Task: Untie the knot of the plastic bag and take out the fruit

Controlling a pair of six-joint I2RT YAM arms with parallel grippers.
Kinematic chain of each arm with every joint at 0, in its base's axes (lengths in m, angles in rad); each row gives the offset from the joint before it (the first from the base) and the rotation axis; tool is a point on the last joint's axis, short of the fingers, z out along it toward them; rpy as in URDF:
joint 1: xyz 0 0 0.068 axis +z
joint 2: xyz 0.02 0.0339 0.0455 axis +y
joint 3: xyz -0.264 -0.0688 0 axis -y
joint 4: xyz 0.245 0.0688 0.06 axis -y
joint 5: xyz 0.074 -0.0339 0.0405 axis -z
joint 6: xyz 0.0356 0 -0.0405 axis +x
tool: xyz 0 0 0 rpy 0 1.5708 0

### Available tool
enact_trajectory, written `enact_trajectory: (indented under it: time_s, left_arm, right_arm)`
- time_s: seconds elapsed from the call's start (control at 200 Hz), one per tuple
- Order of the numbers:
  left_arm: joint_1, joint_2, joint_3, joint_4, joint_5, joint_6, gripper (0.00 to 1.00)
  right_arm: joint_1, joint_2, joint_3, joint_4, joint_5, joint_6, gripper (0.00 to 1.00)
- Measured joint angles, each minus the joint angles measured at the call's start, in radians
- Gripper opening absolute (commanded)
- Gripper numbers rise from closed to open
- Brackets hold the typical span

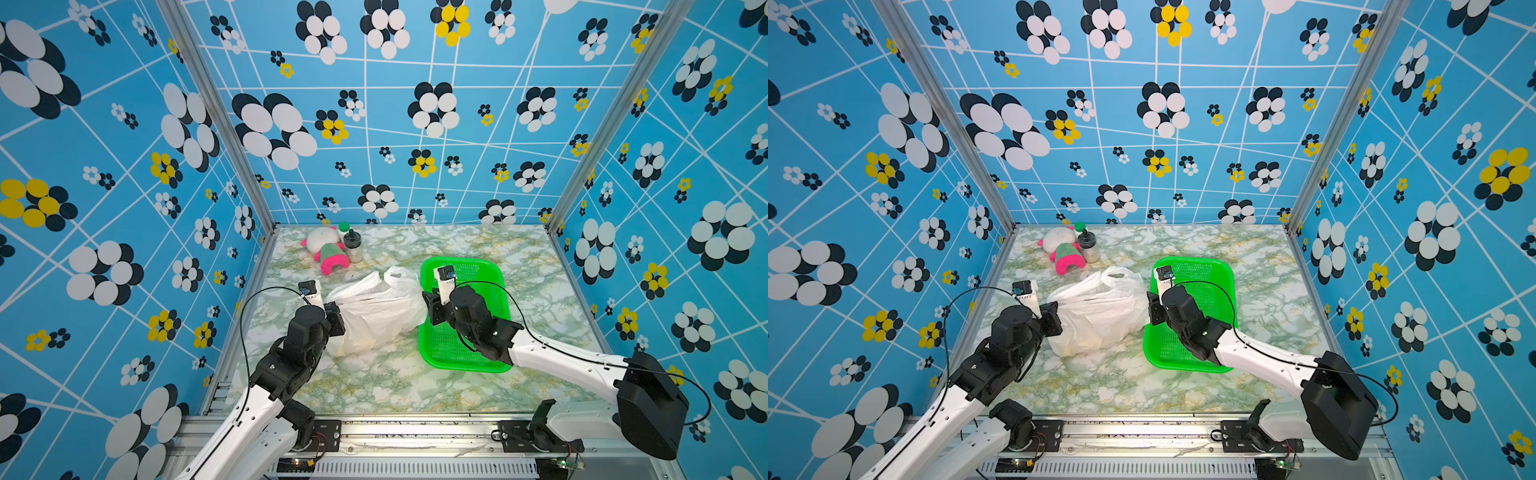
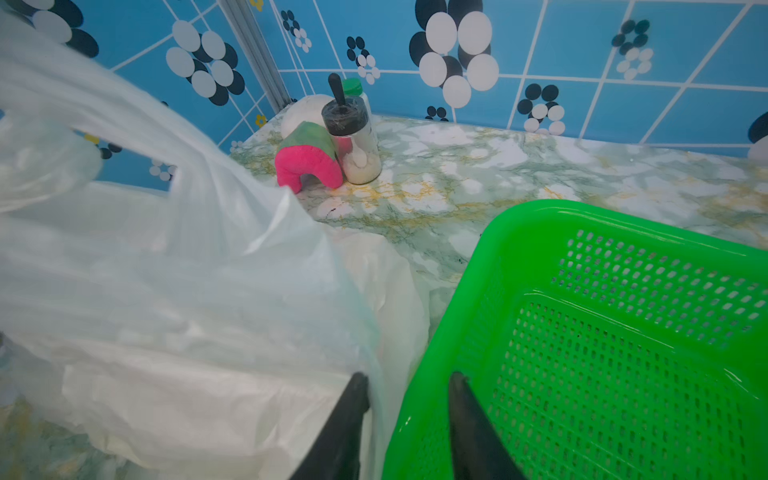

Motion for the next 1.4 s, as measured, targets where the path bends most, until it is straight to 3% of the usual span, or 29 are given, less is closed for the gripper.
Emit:
enact_trajectory:
  time_s: [0.085, 0.2, 0.42, 0.815, 0.87, 0.979, 1.039, 1.169, 1.289, 1.329, 1.399]
  left_arm:
    - [0.000, 0.001, 0.000, 0.001, 0.056, 0.012, 0.00]
    - [-0.001, -0.001, -0.012, 0.010, 0.091, 0.018, 0.00]
    - [-0.001, -0.027, -0.030, 0.008, 0.104, 0.018, 0.00]
    - [-0.001, -0.032, -0.030, 0.007, 0.111, 0.018, 0.00]
    - [-0.001, -0.032, -0.030, 0.007, 0.112, 0.018, 0.00]
    - [-0.001, -0.032, -0.030, 0.007, 0.114, 0.018, 0.00]
    - [-0.001, -0.032, -0.030, 0.007, 0.114, 0.019, 0.10]
    - [-0.002, -0.032, -0.030, 0.008, 0.146, 0.047, 0.42]
    - [-0.032, -0.027, -0.030, 0.019, 0.182, 0.082, 0.84]
    - [-0.057, -0.023, -0.030, 0.031, 0.183, 0.093, 0.92]
    - [-0.109, -0.013, -0.026, 0.053, 0.174, 0.122, 0.97]
  right_arm:
    - [0.002, -0.008, 0.007, 0.002, -0.013, -0.029, 0.85]
    - [0.029, -0.003, 0.032, -0.008, -0.019, -0.069, 0.99]
    - [0.141, -0.003, 0.050, 0.008, -0.056, -0.188, 0.99]
    - [0.146, 0.179, 0.247, 0.007, 0.033, -0.251, 0.98]
    - [0.146, 0.214, 0.275, 0.009, 0.055, -0.261, 0.90]
    - [0.146, 0.250, 0.294, 0.007, 0.090, -0.280, 0.42]
    - [0.146, 0.249, 0.294, 0.008, 0.098, -0.284, 0.27]
    - [0.146, 0.211, 0.272, 0.027, 0.096, -0.289, 0.11]
    - [0.146, 0.173, 0.248, 0.043, 0.090, -0.282, 0.02]
    - [0.146, 0.165, 0.244, 0.048, 0.087, -0.282, 0.01]
    - [0.146, 0.156, 0.239, 0.052, 0.068, -0.274, 0.00]
